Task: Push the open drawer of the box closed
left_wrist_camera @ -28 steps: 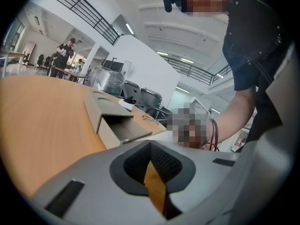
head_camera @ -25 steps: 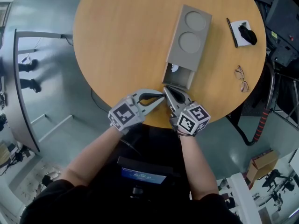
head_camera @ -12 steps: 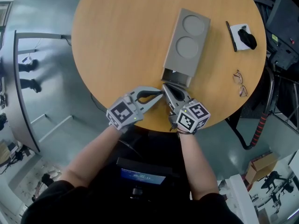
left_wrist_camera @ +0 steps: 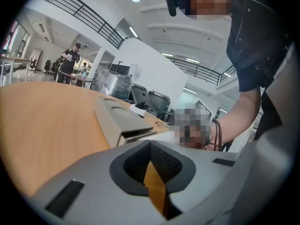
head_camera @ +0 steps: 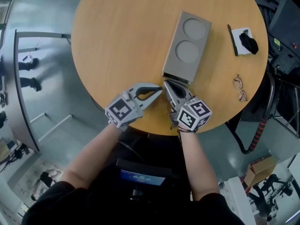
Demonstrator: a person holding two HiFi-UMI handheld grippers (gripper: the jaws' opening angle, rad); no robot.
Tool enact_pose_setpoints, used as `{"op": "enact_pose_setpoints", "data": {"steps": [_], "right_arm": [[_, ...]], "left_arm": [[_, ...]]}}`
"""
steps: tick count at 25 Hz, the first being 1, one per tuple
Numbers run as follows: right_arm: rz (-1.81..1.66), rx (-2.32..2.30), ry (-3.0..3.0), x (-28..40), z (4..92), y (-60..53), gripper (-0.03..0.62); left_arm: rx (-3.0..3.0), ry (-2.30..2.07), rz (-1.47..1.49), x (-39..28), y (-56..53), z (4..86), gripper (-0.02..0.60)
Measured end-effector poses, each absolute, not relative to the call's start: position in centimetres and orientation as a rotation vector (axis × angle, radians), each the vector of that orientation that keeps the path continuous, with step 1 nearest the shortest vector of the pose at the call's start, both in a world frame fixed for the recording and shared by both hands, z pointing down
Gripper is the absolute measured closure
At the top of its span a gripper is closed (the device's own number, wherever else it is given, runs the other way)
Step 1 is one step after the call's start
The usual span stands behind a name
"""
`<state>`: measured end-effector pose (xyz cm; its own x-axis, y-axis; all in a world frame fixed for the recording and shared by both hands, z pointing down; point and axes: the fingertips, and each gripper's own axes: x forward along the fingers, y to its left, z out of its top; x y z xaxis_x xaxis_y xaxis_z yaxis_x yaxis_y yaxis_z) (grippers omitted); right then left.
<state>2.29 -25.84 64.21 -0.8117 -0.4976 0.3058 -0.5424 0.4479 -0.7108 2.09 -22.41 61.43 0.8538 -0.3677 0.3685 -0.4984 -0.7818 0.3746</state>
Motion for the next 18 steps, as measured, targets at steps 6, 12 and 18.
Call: {"op": "enact_pose_setpoints", "data": {"steps": [6,12,18], "right_arm": [[1.316,0.937,-2.635,2.5,64.3,-27.1,0.582],[1.315,0.931,-2.634,2.4,64.3,-27.9,0.582],[1.296,0.895,-2.664,2.1,63.1,-27.2,0.58]], "left_arm": [[2.566,-0.656,0.384,2.3,-23.4,61.4,0.554],[2.553,-0.665,0.384,2.3,-23.1,61.1,0.554],[2.556,-0.683,0.378,1.9,-22.7,59.9,0.554]]}}
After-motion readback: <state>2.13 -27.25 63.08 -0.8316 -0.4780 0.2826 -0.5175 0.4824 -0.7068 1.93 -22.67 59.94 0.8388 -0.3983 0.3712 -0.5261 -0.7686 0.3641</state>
